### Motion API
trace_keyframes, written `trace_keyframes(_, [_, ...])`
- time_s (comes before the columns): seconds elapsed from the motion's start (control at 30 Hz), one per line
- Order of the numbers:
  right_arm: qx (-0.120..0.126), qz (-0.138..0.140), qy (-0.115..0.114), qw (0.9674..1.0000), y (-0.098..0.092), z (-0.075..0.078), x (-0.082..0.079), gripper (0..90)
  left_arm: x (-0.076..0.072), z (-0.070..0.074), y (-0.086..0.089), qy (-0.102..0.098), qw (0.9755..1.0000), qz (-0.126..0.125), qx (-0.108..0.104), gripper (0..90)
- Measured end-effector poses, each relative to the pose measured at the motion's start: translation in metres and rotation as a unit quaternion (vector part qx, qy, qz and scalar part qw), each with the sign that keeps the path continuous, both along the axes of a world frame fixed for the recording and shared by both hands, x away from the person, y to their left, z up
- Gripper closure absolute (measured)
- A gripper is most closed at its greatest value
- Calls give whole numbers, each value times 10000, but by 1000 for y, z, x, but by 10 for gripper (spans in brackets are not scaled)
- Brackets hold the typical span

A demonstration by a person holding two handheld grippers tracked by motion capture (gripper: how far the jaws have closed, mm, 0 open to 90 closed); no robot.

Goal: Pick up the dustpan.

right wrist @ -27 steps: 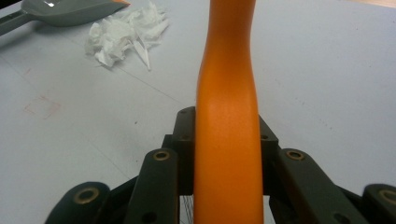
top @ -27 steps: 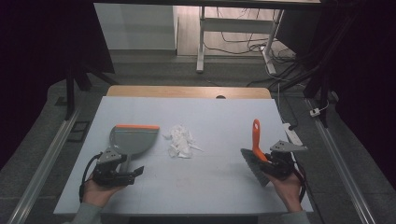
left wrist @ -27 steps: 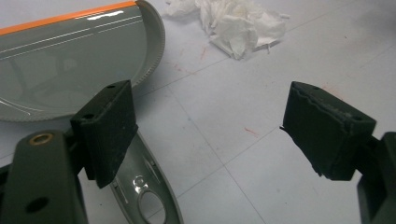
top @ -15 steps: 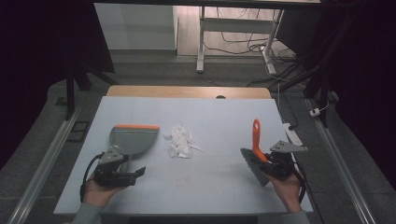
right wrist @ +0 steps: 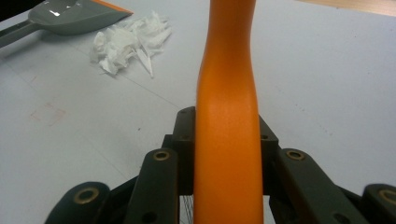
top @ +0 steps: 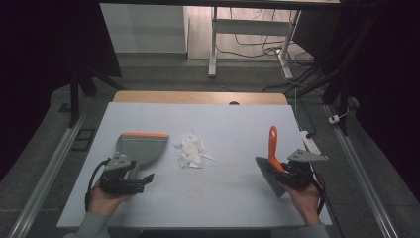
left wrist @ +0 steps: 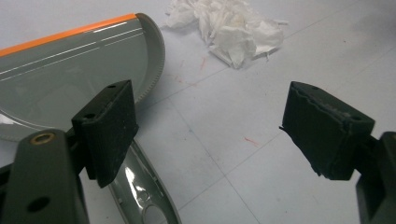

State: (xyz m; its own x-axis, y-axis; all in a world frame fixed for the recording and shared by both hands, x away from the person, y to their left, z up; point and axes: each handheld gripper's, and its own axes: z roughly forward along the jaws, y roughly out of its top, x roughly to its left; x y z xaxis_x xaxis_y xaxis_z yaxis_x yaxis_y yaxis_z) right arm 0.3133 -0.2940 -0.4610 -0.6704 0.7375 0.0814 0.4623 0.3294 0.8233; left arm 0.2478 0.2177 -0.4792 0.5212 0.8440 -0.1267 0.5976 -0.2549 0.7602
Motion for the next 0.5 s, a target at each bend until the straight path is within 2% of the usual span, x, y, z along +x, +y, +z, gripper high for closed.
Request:
trace_keyframes(0.13, [7,27,43,10000,1,-1,0,711,-2,6,-6,-48,9999,-47,76,186])
trace_keyframes(0.23, [29,28,67,10000,2,-2,-1,711,-1,14,-11,88,9998,-56,170,186])
trace_keyframes(0.4, [-87,19,54,9999,7,-2,-3,711,-1,20,-15,122,9995,20,292,186])
trace_keyframes(0.5, [-86,7,36,10000,8,-1,-6,711,4,19,-15,340,9990,-3,286,185])
